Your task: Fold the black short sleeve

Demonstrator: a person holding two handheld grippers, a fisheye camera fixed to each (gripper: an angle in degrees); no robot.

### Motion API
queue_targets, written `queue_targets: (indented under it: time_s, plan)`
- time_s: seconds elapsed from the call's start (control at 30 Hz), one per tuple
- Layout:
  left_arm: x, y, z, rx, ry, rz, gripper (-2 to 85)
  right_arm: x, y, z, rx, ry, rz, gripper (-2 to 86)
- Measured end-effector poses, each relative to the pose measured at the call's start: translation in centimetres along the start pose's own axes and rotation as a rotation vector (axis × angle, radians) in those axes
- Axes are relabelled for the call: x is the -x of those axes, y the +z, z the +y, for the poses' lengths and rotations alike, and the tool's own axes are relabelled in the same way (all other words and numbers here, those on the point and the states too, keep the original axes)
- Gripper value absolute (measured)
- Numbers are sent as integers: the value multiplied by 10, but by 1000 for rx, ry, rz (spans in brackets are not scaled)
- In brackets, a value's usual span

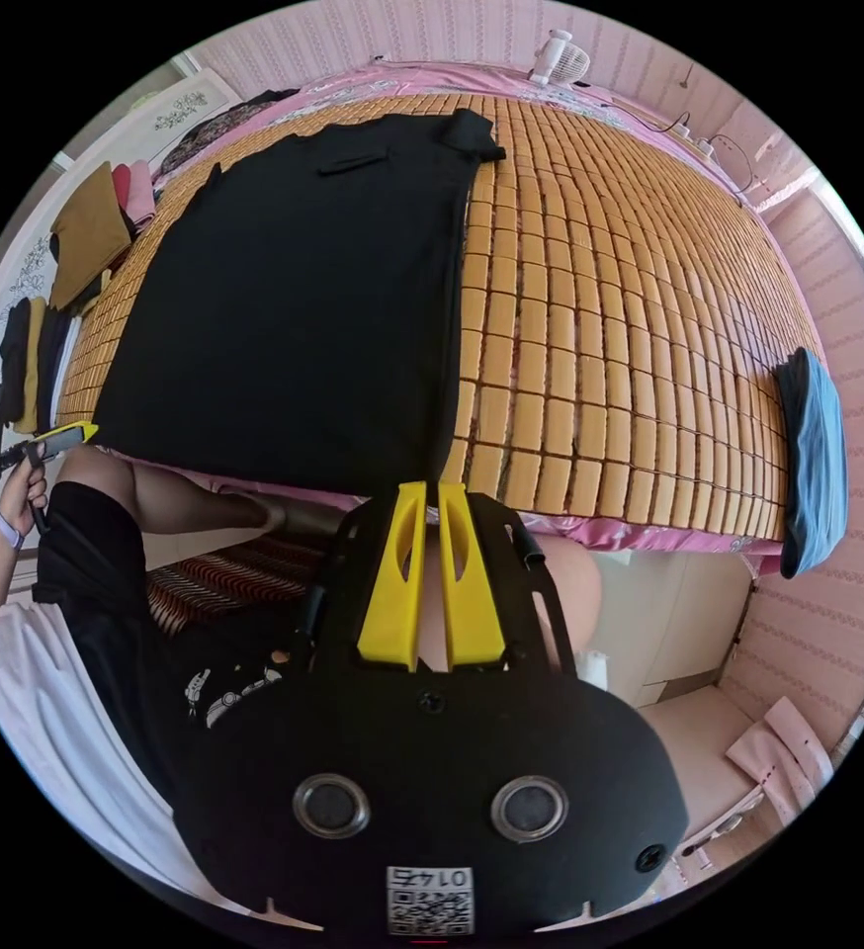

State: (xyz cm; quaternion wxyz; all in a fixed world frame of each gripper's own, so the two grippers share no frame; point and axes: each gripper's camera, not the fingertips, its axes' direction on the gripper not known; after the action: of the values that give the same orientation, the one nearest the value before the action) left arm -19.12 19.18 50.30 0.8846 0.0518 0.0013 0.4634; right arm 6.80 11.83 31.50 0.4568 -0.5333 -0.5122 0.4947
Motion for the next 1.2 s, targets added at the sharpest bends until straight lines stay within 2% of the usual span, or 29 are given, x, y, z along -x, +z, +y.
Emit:
queue_targets:
  time_s: [0.3, 0.47, 0.5, 0.57, 0.67, 0.77, 0.97, 1.07, 1.2]
  plan:
    - [19, -15, 50, -156, -85, 62, -10, -14, 34, 56, 93, -3, 5, 10]
    - [24, -25, 86, -273, -79, 122, -10, -20, 30, 99, 18, 12, 6, 7]
    - [26, -26, 95, -305, -81, 167, -10, -20, 27, 105, -5, 18, 22, 6]
    - [27, -29, 109, -369, -87, 215, -10, -9, 6, 141, -213, 43, 197, -1]
    - [21, -34, 129, -467, -58, 230, -10, 8, -3, 186, -412, 97, 403, -8]
    - [7, -35, 140, -487, 21, 185, -10, 18, -3, 220, -519, 116, 465, -9]
    - [-18, -34, 150, -475, 170, 102, -10, 11, 6, 248, -523, 68, 338, -9]
    - [-22, -36, 157, -491, 212, 110, -10, 6, 13, 257, -488, 20, 255, -9]
    - [-23, -43, 168, -542, 233, 111, -10, 1, 13, 275, -538, 23, 236, -10]
